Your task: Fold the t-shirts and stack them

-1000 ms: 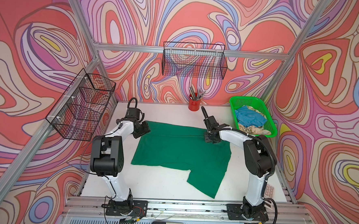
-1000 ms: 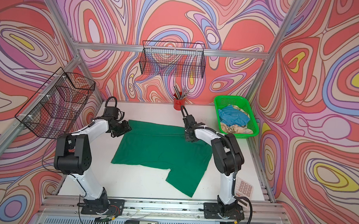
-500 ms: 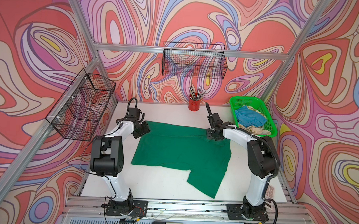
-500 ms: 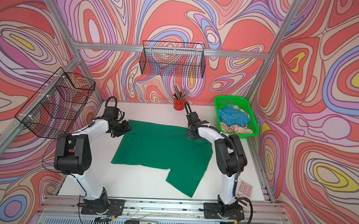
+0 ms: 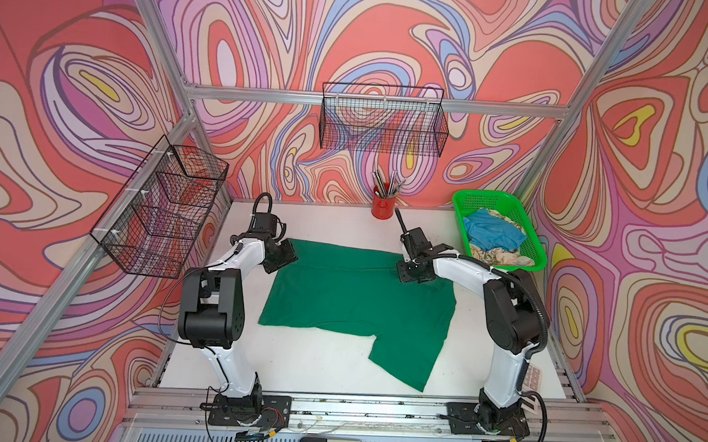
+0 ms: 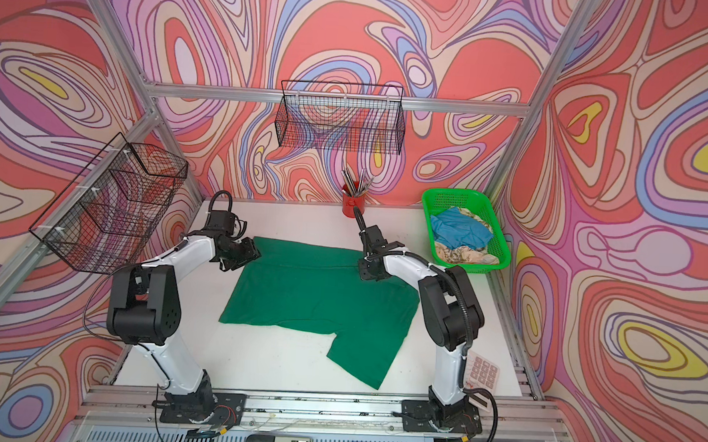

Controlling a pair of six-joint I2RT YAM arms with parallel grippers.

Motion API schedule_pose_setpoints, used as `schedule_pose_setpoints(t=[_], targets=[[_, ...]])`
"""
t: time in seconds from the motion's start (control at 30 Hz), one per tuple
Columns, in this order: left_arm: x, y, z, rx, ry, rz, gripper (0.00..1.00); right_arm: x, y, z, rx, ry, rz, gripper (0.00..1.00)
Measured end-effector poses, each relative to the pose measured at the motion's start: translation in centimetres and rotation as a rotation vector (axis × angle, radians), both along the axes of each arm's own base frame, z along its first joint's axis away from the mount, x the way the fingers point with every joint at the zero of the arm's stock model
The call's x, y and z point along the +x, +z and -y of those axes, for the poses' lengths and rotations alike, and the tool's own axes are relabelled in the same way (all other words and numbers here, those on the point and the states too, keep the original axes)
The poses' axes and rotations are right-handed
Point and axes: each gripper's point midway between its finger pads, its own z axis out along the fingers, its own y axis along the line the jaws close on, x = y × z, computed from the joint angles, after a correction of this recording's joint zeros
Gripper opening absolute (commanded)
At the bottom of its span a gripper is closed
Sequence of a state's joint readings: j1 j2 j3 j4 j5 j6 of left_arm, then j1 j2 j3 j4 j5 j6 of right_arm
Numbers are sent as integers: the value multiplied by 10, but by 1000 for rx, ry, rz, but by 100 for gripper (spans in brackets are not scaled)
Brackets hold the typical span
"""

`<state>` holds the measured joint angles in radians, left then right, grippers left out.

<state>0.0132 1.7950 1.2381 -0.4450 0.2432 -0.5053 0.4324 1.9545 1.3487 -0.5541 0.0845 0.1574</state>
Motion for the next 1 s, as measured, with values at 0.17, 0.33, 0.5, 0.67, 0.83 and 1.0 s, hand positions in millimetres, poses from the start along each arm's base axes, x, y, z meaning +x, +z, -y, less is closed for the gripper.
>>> schedule_pose_setpoints(t=[0.17,0.33,0.5,0.67,0.83,1.0], targets=[[0,0,1,0,-2,0,57,-3,-17,5,-37,-8,-33,28],[0,0,1,0,-2,0,57,0,-18,7,-55,-14,-26,29],[0,-2,1,0,-3,-4,57,2,-20,9,-72,-15,-19,24],[0,-2,1,0,-2,-4,57,3,-20,10,-77,-17,-16,21],[0,-2,1,0,-2,-4,57,3,-20,11,-79,-18,-15,17],[0,-2,1,0,-2,-4,57,3,-20,11,-79,-17,-15,14]])
